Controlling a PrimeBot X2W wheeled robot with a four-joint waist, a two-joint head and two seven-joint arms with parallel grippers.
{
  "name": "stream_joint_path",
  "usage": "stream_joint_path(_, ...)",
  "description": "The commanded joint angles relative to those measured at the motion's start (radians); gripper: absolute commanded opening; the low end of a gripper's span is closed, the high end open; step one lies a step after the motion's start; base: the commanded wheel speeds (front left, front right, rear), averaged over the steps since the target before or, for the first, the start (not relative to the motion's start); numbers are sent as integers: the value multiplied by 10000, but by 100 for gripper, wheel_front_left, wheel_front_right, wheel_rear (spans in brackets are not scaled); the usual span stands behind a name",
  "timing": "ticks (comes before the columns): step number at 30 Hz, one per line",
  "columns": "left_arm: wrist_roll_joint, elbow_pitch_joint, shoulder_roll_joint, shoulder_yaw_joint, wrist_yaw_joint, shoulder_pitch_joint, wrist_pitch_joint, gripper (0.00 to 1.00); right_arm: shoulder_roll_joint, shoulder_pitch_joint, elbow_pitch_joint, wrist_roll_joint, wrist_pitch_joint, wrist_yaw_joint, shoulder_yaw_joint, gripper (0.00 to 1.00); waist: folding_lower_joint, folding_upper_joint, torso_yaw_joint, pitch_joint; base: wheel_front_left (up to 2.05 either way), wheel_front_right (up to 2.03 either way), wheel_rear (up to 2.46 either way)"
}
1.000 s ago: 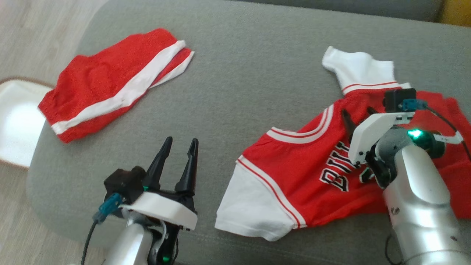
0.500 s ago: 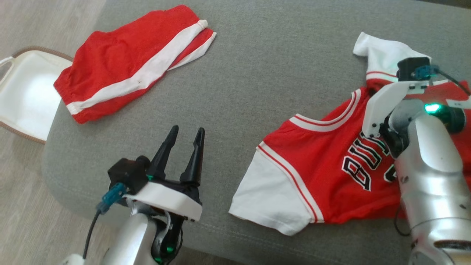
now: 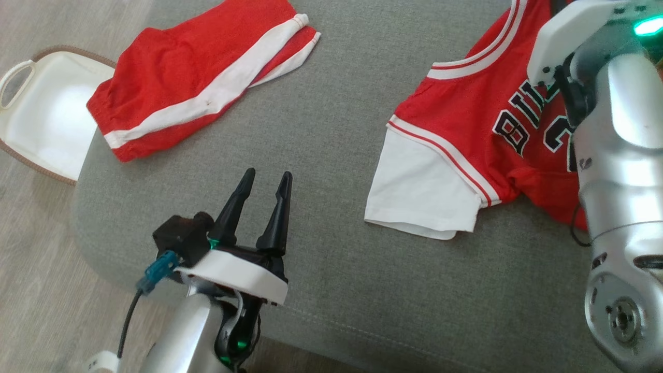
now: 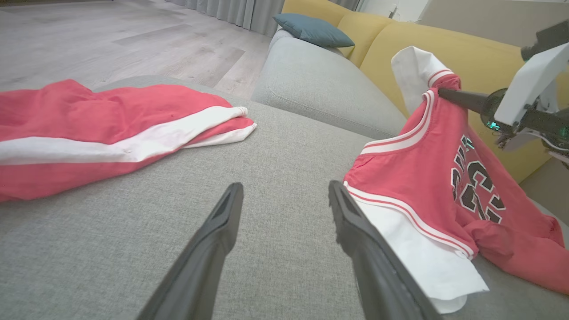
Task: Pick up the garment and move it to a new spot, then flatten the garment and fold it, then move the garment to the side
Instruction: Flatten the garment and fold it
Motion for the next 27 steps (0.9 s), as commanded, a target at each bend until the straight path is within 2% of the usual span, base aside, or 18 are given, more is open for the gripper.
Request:
stream_joint_path(1,-88,-329,66,247,24,-398,-92,100,199,-283,-149,-178,-44,37,150,4,-1,0,15,8,0,0,0)
stream_joint_path(2,-87,-322,66,257,27,-398,-92,100,199,-348,58,-369,-8,37,79,100,-1,0,18,10,0,0,0)
stream_joint_path(6,-44,-269,66,341,52,-368,-92,100,199,-366,856,-597,-217,37,27,100,-1,0,-69,-78,0,0,0)
stream_joint_path(11,124,-247,66,590,53,-342,-92,100,200,83,1466,-485,-1100,37,295,100,-1,0,-512,-388,0,0,0)
stream_joint_path(18,384,-288,66,1079,31,-96,-92,100,200,1223,1689,1026,-2980,37,1226,100,-1,0,-1557,-1135,0,0,0)
stream_joint_path(22,456,-375,66,1374,37,79,-92,100,200,2227,1006,2087,-3594,37,1989,100,-1,0,-2232,-1542,0,0,0)
stream_joint_path(27,561,-490,66,1657,48,265,-92,100,200,4036,-938,2812,-3761,37,2408,100,-1,0,-2901,-1934,0,0,0)
